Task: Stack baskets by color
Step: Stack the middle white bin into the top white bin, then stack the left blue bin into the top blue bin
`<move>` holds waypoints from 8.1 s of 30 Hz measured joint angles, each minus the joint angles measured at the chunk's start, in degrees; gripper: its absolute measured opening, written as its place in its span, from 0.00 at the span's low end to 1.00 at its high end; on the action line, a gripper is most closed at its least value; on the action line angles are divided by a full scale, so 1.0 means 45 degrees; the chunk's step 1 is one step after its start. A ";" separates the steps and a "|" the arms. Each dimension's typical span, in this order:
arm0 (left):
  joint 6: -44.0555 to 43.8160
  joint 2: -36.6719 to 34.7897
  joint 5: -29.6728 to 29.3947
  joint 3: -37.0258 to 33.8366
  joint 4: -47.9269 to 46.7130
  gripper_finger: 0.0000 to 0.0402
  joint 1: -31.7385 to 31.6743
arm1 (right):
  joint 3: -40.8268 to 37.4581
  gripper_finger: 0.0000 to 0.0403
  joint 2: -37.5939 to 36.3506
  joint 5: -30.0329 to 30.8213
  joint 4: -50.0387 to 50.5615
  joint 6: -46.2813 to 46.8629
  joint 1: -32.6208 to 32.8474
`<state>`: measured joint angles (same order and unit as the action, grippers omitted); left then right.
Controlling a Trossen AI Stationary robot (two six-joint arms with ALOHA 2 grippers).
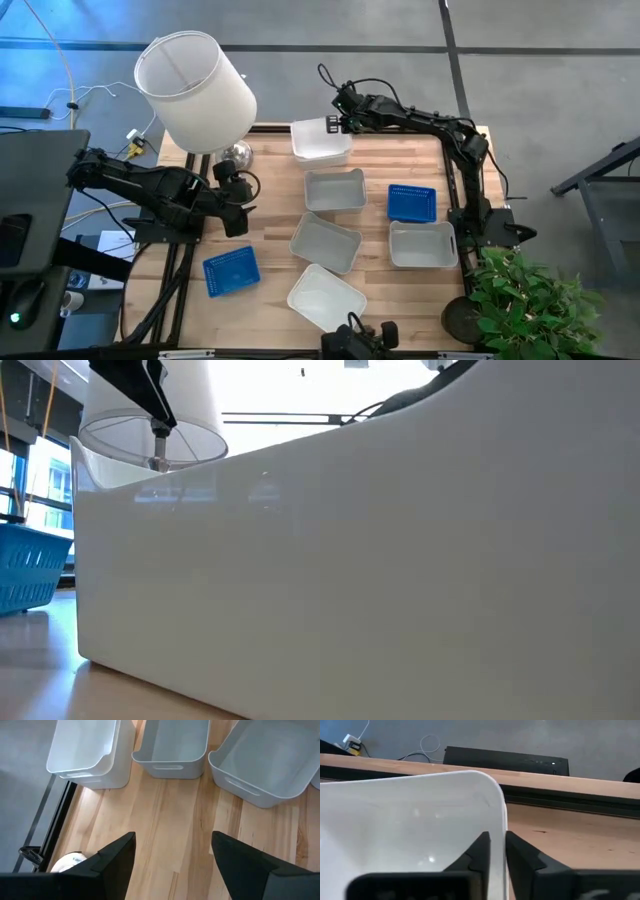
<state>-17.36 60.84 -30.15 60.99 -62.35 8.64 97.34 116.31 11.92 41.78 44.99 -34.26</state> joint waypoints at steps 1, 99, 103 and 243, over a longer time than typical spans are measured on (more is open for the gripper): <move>0.0000 0.0000 0.0000 0.0000 0.0000 0.61 0.0000 | 0.0000 0.16 0.0000 -0.0005 0.0000 0.0000 0.0000; -1.0771 0.3242 0.5477 -0.5503 0.1790 0.40 0.5697 | 0.0763 0.31 -0.2769 0.0923 0.4401 -0.3074 0.9011; -1.0769 0.3397 0.5310 -0.5498 0.2055 0.24 0.5697 | 0.0763 0.31 -0.2767 0.0908 0.4428 -0.2561 0.9327; 0.2113 0.3386 -0.2550 0.0194 0.5479 0.34 0.0651 | 0.0758 0.00 -0.2093 0.4333 0.3239 -0.3327 0.8043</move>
<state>-7.85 76.07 -41.63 61.87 -37.69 11.57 100.75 106.89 31.42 56.36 30.02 1.93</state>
